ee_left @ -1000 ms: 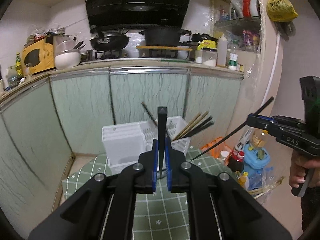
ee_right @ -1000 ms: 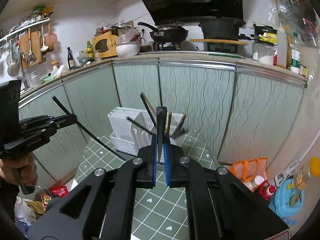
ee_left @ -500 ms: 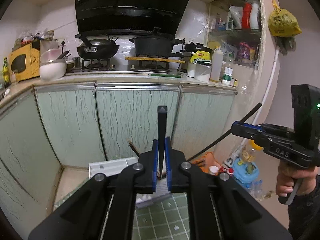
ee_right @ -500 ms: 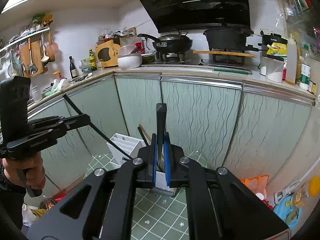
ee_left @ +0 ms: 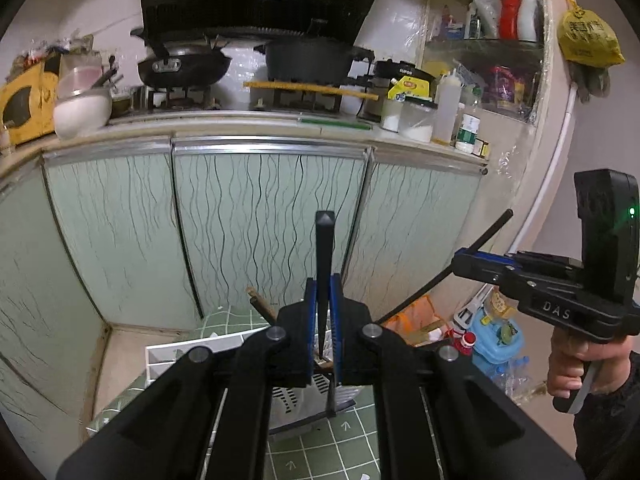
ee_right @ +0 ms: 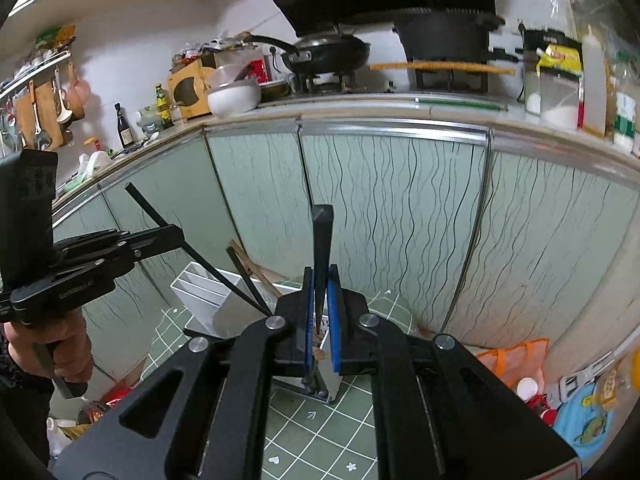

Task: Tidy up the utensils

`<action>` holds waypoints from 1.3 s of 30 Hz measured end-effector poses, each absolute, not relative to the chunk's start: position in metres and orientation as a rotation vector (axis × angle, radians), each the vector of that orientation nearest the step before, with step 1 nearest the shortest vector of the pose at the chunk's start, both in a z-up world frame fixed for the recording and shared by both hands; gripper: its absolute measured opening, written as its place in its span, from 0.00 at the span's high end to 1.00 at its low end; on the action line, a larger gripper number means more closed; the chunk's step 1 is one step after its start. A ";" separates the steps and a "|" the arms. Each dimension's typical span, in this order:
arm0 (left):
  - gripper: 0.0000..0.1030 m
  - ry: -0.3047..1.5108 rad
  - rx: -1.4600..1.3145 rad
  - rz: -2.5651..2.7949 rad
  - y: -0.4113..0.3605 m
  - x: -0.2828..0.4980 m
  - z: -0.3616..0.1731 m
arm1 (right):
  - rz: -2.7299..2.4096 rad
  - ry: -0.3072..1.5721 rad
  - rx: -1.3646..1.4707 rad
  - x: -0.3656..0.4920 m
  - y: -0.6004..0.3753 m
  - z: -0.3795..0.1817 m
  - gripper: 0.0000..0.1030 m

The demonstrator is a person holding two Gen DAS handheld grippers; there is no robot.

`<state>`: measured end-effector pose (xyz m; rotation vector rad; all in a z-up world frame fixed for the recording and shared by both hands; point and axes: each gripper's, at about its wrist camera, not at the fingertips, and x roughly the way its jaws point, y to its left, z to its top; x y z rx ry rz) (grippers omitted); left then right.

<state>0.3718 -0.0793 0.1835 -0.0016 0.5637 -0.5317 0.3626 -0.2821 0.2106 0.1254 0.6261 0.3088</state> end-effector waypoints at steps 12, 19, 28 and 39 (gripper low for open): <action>0.04 0.520 0.128 -0.486 -0.079 0.360 0.157 | 0.273 0.635 0.083 0.360 -0.286 0.174 0.08; 0.04 0.521 0.136 -0.451 -0.065 0.338 0.154 | 0.264 0.594 0.003 0.333 -0.281 0.179 0.08; 0.04 0.495 0.126 -0.422 -0.053 0.304 0.158 | 0.251 0.580 -0.031 0.292 -0.271 0.180 0.08; 0.04 0.463 0.167 -0.337 -0.042 0.239 0.140 | 0.229 0.554 -0.063 0.230 -0.258 0.166 0.08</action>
